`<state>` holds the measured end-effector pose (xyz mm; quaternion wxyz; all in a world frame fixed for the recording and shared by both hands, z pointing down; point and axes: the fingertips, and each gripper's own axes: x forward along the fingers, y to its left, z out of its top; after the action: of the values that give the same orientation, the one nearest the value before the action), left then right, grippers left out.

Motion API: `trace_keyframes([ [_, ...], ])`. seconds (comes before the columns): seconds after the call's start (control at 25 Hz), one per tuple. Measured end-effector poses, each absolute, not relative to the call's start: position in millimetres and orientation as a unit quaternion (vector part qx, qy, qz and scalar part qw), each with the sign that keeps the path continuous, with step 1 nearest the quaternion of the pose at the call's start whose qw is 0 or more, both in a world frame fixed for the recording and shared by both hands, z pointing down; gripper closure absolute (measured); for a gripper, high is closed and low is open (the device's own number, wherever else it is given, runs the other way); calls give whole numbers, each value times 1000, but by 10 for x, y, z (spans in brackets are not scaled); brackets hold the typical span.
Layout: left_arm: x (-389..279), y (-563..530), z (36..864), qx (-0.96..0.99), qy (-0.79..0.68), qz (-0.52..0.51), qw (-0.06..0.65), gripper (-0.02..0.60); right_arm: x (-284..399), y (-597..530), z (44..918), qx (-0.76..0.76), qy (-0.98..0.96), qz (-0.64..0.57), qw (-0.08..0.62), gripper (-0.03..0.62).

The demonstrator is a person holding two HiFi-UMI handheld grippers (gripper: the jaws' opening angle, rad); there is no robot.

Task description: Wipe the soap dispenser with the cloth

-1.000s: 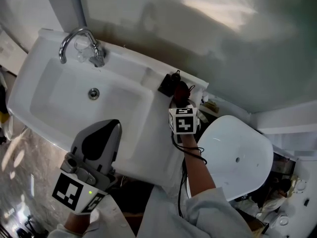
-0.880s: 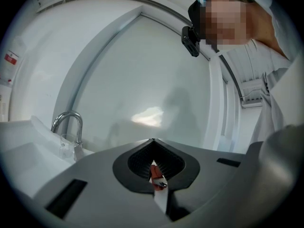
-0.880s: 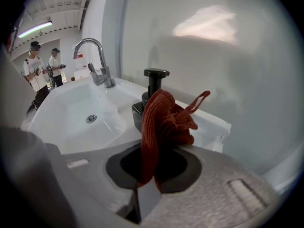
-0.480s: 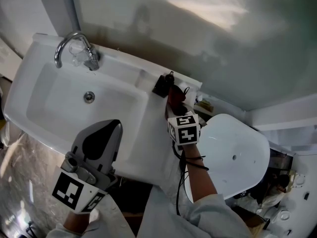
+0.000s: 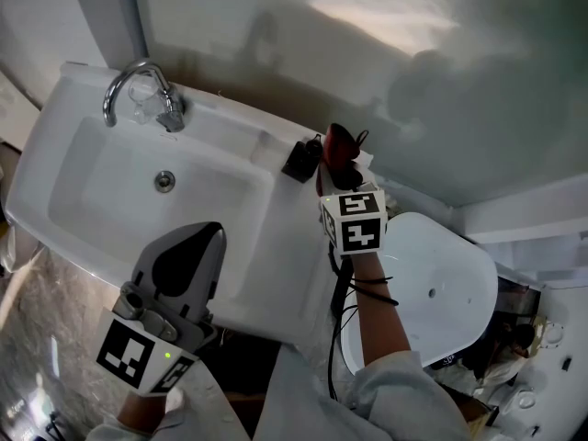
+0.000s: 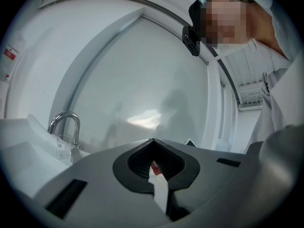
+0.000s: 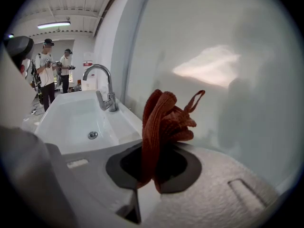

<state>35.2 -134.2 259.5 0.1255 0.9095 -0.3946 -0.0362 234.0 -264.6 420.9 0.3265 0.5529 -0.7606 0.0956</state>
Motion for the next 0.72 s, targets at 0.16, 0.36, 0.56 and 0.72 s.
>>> trace_keyframes([
  [0.16, 326, -1341, 2620, 908, -398, -33, 128, 578, 2205, -2756, 4236, 540, -764, 83, 344, 539],
  [0.36, 305, -1353, 2623, 907, -401, -35, 128, 578, 2061, -2729, 4294, 535, -763, 73, 355, 539],
  [0.56, 316, -1350, 2641, 906, -401, -33, 131, 578, 2011, -2681, 4340, 532, -764, 50, 362, 539],
  [0.72, 340, -1348, 2679, 907, -400, -27, 133, 578, 1973, -2648, 4408, 526, -767, 47, 364, 539],
])
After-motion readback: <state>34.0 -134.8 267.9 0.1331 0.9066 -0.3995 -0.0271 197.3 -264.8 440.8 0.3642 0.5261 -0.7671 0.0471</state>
